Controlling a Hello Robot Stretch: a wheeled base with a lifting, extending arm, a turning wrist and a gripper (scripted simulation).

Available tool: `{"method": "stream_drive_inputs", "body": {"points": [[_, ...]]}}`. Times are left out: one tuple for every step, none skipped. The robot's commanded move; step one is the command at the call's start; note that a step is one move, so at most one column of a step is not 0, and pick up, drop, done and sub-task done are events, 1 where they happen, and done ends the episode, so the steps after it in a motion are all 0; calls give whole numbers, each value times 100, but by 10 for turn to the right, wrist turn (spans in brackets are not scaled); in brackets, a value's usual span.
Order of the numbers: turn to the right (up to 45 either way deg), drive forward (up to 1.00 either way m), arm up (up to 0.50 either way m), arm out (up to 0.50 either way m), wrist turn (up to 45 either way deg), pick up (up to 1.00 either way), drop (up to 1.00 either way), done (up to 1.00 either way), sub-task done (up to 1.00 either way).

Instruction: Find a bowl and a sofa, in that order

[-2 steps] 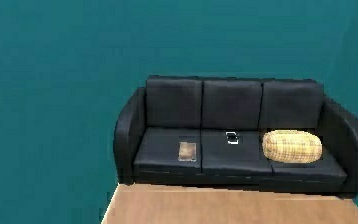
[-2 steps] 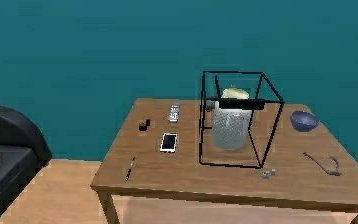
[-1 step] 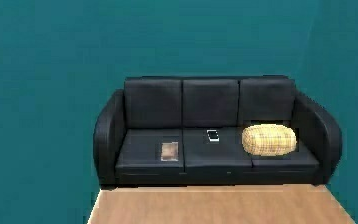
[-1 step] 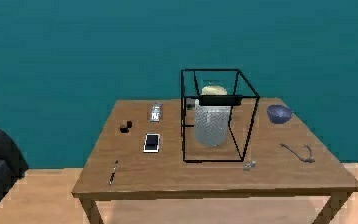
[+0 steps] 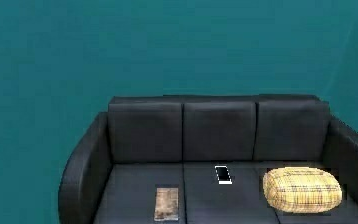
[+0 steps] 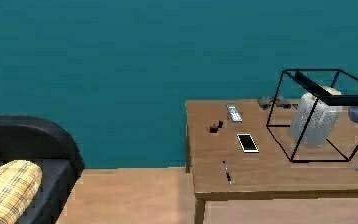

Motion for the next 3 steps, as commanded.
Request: {"method": "stream_drive_inputs", "body": {"points": [[450,0,0,0,0,0,0,0,0],[0,50,0,0,0,0,0,0,0],[-450,0,0,0,0,0,0,0,0]]}}
